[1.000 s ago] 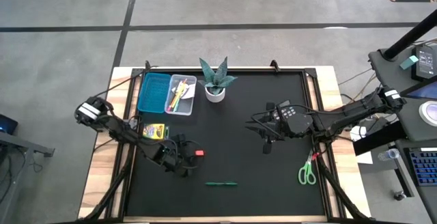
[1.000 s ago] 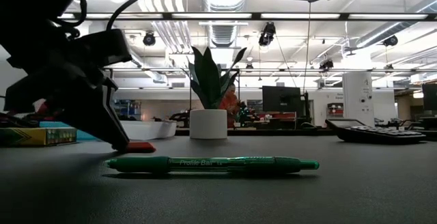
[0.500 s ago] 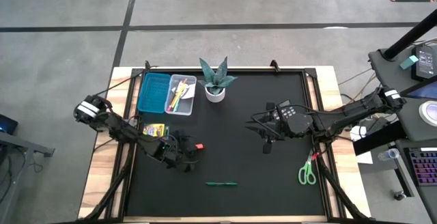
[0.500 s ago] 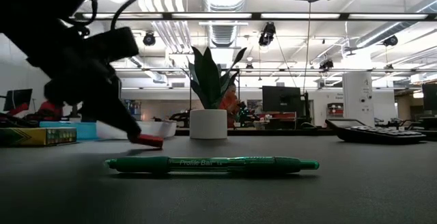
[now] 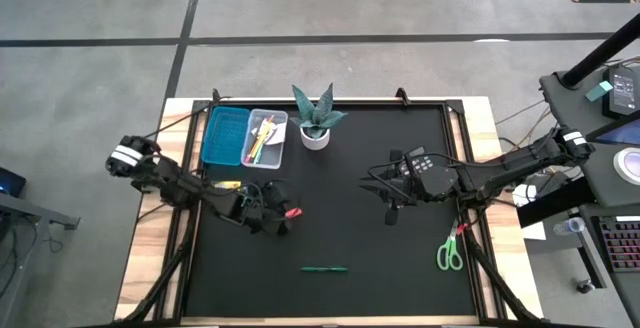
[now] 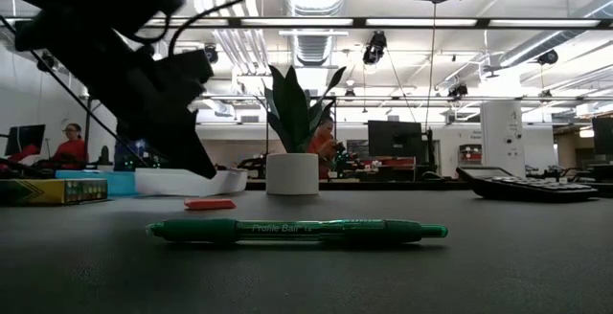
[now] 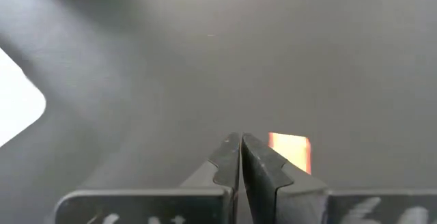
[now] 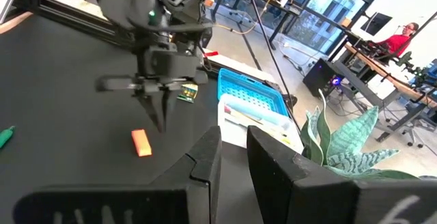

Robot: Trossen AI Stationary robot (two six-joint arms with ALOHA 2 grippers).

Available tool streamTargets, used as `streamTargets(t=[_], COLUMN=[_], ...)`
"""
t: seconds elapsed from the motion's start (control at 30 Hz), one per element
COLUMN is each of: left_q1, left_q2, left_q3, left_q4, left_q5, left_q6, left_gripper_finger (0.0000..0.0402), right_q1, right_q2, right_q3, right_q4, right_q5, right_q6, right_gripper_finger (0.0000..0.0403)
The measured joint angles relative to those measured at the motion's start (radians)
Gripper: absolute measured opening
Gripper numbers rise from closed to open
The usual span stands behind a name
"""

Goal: Pack school essentials
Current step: Put the orange eraser into the blue supply box

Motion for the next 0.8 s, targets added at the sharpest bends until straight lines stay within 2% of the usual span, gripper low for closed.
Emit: streamTargets(t=[0.33, 0.4, 0.5, 0.57, 0.8], left_q1=[0.012, 0.01, 0.006, 0.005, 0.006], left_q2=[-0.02, -0.027, -0.039, -0.04, -0.053], left_q3=[0.004, 0.004, 0.004, 0.004, 0.003], left_q4=[0.002, 0.003, 0.005, 0.003, 0.002], left_q5=[0.027, 0.093, 0.264, 0.318, 0.213], left_q6=[0.119, 0.194, 0.329, 0.381, 0.511], left_gripper_finger=[0.0, 0.0, 0.0, 0.0, 0.0], right_q1=[0.0, 0.0, 0.0, 0.0, -0.031], right_q2=[0.0, 0.0, 0.014, 0.045, 0.269], right_q3=[0.0, 0.0, 0.0, 0.0, 0.077], right_q4=[-0.002, -0.007, -0.013, -0.012, -0.011], right_q5=[0.0, 0.0, -0.023, -0.054, -0.086], right_q6=[0.004, 0.028, 0.107, 0.15, 0.288], right_gripper_finger=[0.0061, 0.0061, 0.0061, 0.0059, 0.0039])
